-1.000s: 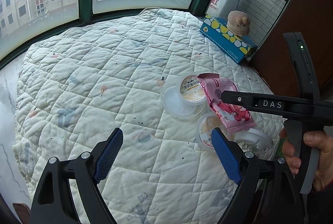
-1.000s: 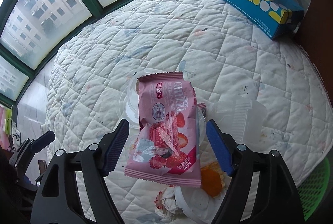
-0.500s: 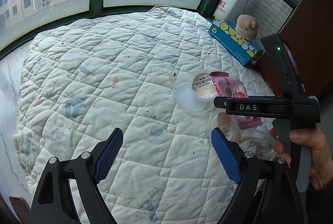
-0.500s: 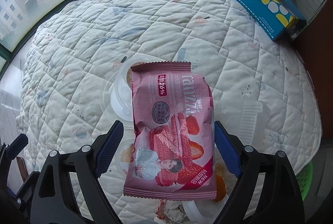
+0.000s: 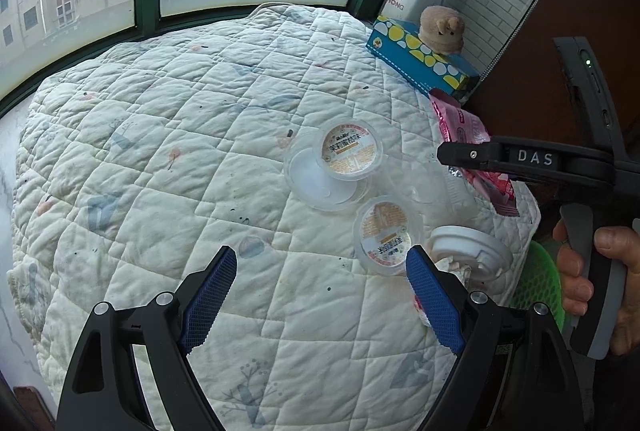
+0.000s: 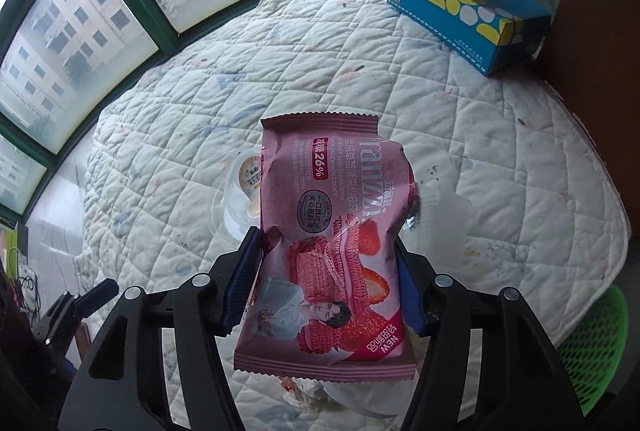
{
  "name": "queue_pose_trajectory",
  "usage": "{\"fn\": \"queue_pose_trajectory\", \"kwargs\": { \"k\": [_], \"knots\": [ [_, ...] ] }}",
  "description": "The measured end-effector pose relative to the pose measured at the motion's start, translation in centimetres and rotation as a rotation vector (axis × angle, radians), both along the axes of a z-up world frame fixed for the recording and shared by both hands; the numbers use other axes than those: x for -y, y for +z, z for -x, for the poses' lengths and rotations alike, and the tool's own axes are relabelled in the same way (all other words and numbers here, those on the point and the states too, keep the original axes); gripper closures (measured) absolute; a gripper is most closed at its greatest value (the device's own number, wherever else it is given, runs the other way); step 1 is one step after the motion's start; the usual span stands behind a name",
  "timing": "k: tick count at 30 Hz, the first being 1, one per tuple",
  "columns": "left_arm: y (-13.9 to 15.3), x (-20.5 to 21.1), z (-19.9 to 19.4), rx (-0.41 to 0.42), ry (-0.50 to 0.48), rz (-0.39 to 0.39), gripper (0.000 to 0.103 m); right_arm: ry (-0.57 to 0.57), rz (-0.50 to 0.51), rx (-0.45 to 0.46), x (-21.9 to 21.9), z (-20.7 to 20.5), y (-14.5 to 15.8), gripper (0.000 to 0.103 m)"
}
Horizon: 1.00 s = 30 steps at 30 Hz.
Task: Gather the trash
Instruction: 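Carry pink wrapper to basket with right tool while left tool grasps white lid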
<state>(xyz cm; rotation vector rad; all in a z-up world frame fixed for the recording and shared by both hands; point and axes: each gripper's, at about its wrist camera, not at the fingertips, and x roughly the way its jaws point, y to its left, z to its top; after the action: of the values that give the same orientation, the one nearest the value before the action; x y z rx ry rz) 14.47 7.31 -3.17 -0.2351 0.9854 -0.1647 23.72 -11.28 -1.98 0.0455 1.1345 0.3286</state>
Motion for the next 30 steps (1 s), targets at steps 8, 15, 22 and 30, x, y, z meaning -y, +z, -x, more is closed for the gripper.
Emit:
{"fn": "queue_pose_trajectory", "kwargs": {
  "k": [8, 15, 22, 30],
  "knots": [
    [0.2, 5.6, 0.0, 0.014, -0.144, 0.007, 0.019, -0.095, -0.080, 0.057, 7.2, 2.5, 2.7, 0.042],
    [-0.3, 11.1, -0.4, 0.020, -0.274, -0.031, 0.012, -0.185, -0.136, 0.079, 13.7, 5.3, 3.2, 0.042],
    [-1.3, 14.1, -1.5, 0.021, -0.337, -0.070, 0.010, -0.270, -0.174, 0.068, 19.2, 8.5, 1.9, 0.042],
    [-2.6, 16.4, -2.2, 0.030, -0.396, -0.151, 0.010, -0.372, -0.197, 0.026, 24.3, 11.7, -0.8, 0.041]
  ]
}}
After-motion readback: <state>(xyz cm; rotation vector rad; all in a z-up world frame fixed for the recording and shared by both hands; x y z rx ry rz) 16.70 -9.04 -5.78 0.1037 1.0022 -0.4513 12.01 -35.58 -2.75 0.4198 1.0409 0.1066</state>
